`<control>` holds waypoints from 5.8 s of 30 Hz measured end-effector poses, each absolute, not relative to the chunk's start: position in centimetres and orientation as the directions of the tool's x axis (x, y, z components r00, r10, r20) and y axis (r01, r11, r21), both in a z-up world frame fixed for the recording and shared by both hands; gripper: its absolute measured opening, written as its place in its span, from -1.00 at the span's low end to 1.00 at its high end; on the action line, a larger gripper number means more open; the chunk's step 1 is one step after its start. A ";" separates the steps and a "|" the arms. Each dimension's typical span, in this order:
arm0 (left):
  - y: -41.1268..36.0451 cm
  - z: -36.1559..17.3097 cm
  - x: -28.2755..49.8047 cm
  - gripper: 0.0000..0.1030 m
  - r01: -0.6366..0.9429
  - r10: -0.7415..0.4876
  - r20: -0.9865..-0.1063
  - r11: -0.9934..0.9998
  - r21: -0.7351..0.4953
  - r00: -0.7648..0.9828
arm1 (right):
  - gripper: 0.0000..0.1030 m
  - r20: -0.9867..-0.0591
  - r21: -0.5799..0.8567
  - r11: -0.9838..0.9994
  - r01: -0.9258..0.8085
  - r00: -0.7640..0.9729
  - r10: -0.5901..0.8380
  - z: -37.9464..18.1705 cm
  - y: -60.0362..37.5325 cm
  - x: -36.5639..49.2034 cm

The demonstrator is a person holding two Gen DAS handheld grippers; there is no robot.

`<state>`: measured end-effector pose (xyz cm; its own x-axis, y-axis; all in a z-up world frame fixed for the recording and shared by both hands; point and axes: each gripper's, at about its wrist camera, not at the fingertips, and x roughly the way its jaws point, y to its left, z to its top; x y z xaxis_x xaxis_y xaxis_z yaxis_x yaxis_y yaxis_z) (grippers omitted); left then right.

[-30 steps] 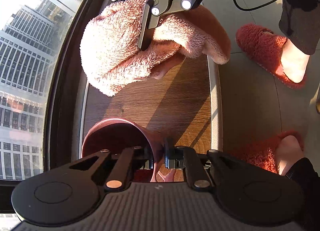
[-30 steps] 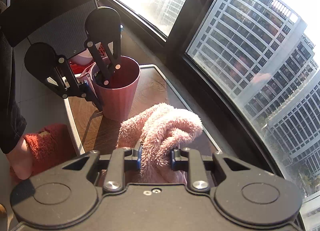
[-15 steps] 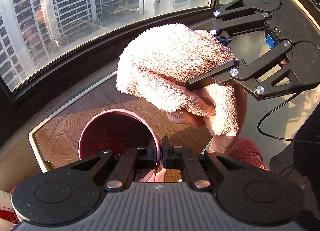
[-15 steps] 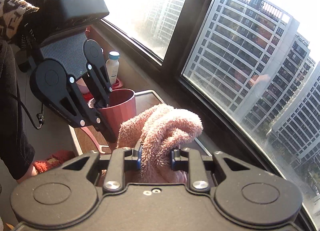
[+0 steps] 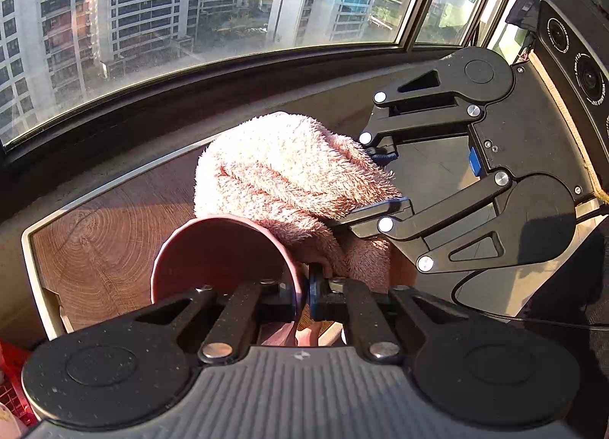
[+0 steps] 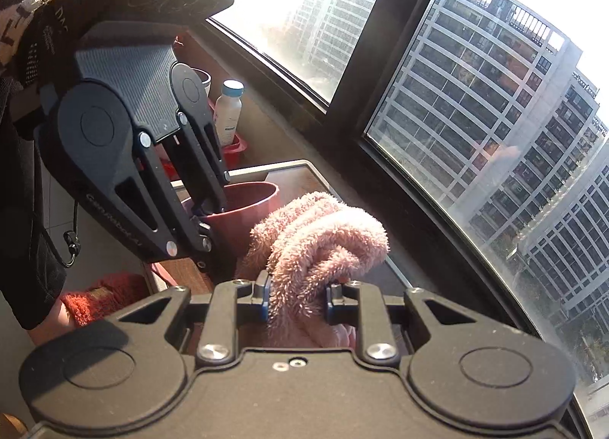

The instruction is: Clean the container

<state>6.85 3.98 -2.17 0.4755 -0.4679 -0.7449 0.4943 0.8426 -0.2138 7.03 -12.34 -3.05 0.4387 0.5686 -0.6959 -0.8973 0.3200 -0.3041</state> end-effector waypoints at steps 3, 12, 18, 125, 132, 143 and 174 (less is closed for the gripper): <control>4.3 -2.5 6.9 -0.90 0.495 -0.476 -0.741 0.840 -0.224 0.473 | -0.55 -0.727 -0.327 0.313 -0.892 0.449 0.520 -4.3 -12.5 7.3; 4.9 -2.9 6.6 -0.90 0.480 -0.459 -0.747 0.851 -0.213 0.481 | -0.55 -0.691 -0.338 0.360 -0.870 0.489 0.532 -2.7 -13.6 7.8; 4.6 -3.1 6.7 -0.90 0.475 -0.459 -0.745 0.853 -0.217 0.483 | -0.56 -0.649 -0.250 0.352 -0.902 0.426 0.630 -0.7 -13.3 6.6; 7.6 -2.9 5.3 -0.89 0.499 -0.474 -0.739 0.839 -0.215 0.479 | -0.59 -0.681 -0.347 0.282 -0.894 0.447 0.580 0.9 -14.7 5.8; 7.3 -2.7 5.3 -0.89 0.504 -0.502 -0.726 0.828 -0.246 0.470 | -0.59 -0.689 -0.354 0.206 -0.912 0.403 0.603 0.1 -13.3 5.0; 8.0 -3.2 5.3 -0.89 0.491 -0.515 -0.724 0.826 -0.276 0.459 | -0.58 -0.727 -0.367 0.199 -0.909 0.413 0.549 -2.0 -12.2 6.1; 9.5 -3.3 5.6 -0.89 0.460 -0.487 -0.734 0.848 -0.265 0.474 | -0.59 -0.673 -0.332 0.284 -0.899 0.437 0.596 -0.1 -14.6 7.4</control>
